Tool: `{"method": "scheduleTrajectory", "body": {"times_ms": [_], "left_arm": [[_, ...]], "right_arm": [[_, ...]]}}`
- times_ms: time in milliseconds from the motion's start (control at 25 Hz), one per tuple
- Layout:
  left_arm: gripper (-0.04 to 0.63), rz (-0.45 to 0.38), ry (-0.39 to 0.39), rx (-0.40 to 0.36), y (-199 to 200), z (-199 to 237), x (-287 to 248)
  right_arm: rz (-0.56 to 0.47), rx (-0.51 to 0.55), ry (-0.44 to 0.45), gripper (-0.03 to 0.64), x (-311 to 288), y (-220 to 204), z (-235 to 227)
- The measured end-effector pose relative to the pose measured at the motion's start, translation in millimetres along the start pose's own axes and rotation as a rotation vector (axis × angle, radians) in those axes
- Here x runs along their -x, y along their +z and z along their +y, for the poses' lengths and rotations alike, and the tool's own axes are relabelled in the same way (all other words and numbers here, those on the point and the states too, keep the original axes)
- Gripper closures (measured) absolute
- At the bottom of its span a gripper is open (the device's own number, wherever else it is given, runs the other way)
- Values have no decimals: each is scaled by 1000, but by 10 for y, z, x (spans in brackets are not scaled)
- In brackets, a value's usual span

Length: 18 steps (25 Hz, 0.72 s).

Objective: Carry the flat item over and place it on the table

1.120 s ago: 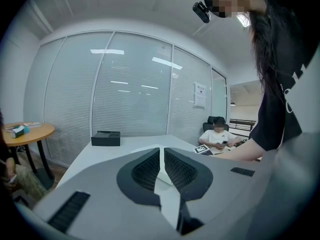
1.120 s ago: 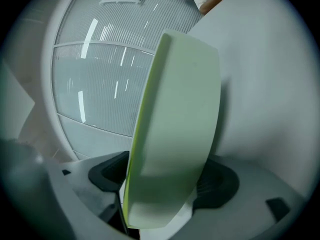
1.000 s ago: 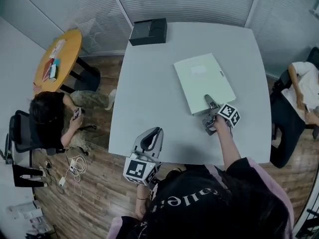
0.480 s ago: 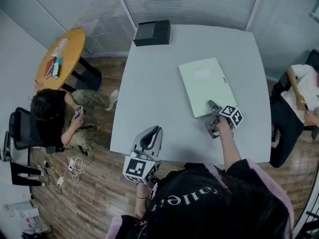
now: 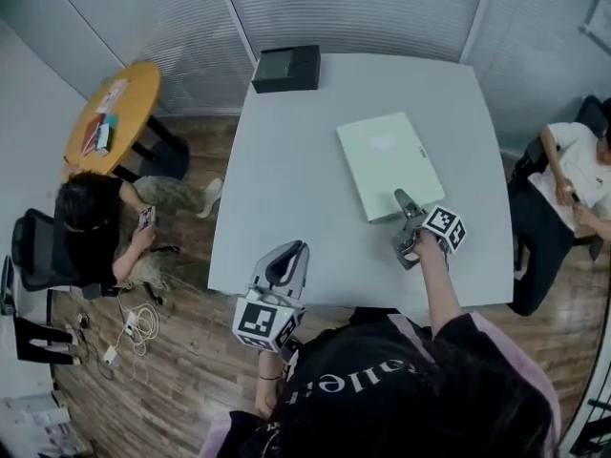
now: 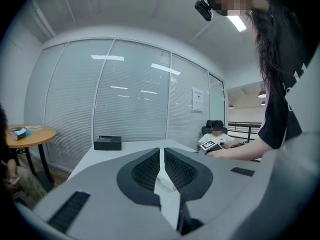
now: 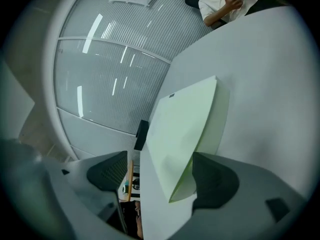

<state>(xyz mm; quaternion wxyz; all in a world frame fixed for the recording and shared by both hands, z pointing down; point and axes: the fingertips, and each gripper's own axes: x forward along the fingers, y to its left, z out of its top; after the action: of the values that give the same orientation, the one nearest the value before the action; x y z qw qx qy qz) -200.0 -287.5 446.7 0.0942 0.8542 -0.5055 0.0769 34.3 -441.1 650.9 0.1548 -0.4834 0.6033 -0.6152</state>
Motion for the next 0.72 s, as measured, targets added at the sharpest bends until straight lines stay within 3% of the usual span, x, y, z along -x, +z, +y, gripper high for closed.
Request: {"method": "scheduleTrajectory", "body": {"times_ms": [400, 720], "left_arm": [[551, -19, -52, -13, -22, -182, 190], [551, -29, -101, -26, -79, -347, 416]], "right_arm": [[69, 162, 323, 210, 615, -373, 776], [101, 407, 529, 225, 1187, -863, 1379]]}}
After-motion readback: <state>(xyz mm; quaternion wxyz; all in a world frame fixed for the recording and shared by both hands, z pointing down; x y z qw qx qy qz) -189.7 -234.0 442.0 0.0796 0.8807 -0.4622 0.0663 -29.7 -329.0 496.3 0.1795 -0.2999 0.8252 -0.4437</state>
